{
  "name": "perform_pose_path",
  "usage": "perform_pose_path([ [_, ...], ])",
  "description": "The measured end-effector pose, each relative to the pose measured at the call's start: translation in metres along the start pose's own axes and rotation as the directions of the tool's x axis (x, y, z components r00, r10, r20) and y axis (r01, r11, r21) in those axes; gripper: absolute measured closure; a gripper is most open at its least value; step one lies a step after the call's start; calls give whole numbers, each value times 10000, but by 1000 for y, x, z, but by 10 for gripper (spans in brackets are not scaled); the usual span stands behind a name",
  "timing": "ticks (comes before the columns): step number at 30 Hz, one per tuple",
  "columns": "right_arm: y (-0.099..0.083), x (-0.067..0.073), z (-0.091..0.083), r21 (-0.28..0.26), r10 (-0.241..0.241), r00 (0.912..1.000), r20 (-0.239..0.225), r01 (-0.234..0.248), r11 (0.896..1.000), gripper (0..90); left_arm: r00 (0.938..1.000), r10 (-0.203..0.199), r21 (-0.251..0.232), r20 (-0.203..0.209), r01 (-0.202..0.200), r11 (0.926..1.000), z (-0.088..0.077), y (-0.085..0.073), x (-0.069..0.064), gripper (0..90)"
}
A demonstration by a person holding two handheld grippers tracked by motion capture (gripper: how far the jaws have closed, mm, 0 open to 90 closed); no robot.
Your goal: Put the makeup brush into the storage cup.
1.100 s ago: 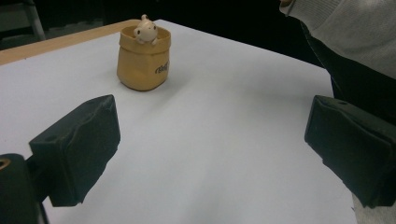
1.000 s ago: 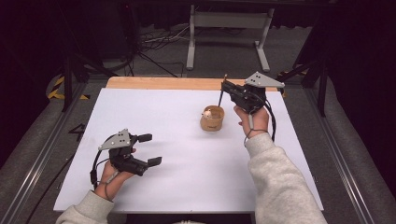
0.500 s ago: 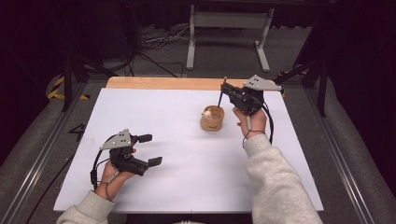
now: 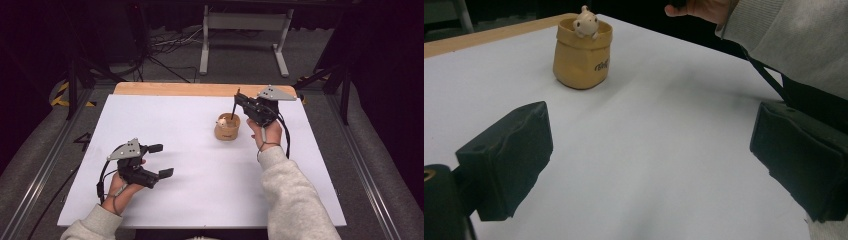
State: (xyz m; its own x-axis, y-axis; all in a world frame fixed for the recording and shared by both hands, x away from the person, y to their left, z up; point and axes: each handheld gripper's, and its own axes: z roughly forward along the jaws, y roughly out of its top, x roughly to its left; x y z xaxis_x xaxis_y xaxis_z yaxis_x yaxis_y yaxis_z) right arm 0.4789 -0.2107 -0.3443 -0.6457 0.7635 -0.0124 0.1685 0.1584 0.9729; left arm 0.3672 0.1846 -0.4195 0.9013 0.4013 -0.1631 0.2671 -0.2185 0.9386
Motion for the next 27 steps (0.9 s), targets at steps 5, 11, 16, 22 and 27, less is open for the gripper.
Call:
perform_pose_path([
  [5,-4,1,2,107,48,10000,-20,-48,9999,828,10000,19,44,13,-19,10000,0,0,1,44],
  [11,-8,1,4,208,111,9999,-48,-110,9997,828,10000,14,34,33,-14,10000,0,0,0,44],
  [16,-12,1,5,253,158,9999,-21,-158,9996,828,10000,-46,-24,43,46,10000,0,0,0,44],
  [22,-17,1,6,328,224,9997,-58,-222,9992,828,10000,-1,-18,43,1,10000,0,0,0,44],
  [27,-21,2,8,447,278,9996,-111,-273,9986,828,10000,-59,-32,52,60,10000,0,0,0,43],
])
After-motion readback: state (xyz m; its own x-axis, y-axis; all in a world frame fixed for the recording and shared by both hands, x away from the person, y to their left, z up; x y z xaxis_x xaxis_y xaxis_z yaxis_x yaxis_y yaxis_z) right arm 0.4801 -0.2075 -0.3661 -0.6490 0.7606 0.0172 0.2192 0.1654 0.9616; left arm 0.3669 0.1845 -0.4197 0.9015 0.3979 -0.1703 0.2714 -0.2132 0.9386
